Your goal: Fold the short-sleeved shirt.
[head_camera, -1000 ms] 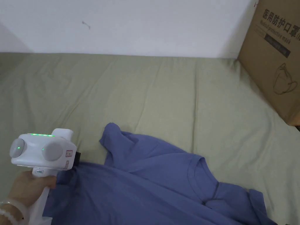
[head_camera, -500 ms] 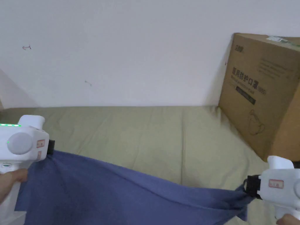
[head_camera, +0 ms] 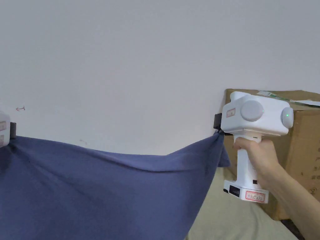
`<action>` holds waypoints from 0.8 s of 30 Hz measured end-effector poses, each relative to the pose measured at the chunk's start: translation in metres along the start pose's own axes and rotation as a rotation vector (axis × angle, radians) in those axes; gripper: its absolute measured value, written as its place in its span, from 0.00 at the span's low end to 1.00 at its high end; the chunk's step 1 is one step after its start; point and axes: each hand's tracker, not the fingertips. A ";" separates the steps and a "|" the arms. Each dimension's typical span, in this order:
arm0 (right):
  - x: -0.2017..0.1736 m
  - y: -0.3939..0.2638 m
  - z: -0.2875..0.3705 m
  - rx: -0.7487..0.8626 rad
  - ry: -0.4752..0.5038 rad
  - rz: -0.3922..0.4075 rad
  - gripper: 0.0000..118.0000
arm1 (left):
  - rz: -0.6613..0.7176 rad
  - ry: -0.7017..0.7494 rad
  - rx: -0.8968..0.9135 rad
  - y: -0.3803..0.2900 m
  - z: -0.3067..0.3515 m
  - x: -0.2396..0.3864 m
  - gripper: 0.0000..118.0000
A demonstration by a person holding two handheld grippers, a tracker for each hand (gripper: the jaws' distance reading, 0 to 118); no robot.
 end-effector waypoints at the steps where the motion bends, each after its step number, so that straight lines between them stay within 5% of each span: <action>1: -0.005 0.007 -0.003 0.005 -0.007 0.007 0.00 | -0.020 0.000 0.016 0.004 -0.002 0.001 0.00; 9: -0.022 0.099 -0.015 0.123 -0.060 -0.004 0.00 | -0.004 0.041 0.106 0.058 -0.022 0.001 0.00; 15: -0.042 0.177 0.017 0.241 -0.129 0.060 0.00 | -0.017 0.068 0.190 0.119 -0.033 0.005 0.00; 19: -0.047 0.199 0.043 0.334 -0.137 0.036 0.00 | 0.014 0.070 0.313 0.141 -0.025 0.016 0.00; 24: -0.042 0.190 0.055 0.363 -0.159 0.112 0.00 | 0.010 0.050 0.315 0.134 -0.036 0.022 0.00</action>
